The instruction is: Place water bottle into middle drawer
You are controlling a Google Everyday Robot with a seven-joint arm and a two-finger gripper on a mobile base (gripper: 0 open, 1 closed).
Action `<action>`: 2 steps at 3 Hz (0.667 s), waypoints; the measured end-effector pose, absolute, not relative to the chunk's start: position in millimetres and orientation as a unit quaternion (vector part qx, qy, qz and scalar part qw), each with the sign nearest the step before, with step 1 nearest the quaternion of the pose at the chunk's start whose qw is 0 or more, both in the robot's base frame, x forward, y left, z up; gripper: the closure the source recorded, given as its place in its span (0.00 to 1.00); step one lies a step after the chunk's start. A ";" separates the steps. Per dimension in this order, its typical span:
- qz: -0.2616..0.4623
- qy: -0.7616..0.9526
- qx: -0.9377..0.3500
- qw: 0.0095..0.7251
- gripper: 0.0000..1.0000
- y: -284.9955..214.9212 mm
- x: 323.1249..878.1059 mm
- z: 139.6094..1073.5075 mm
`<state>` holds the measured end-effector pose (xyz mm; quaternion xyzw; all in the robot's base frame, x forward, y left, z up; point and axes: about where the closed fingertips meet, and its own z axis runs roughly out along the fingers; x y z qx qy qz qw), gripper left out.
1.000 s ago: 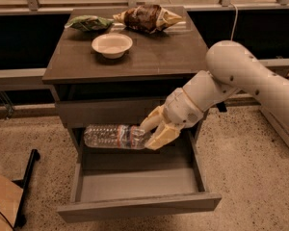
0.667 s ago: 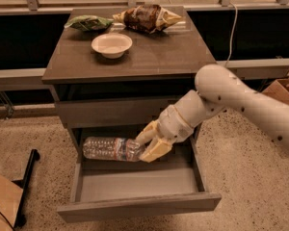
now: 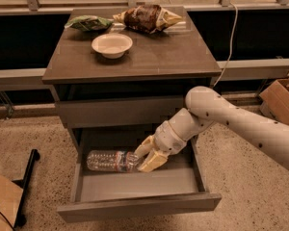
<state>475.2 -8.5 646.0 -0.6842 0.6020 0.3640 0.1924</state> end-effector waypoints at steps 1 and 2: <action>0.373 0.609 -0.673 0.194 1.00 4.3 474.3 619.0; 0.373 0.622 -0.660 0.197 1.00 9.7 482.4 572.8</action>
Offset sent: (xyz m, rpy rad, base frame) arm 0.0200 0.0212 -0.1302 0.0144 0.0444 -0.1117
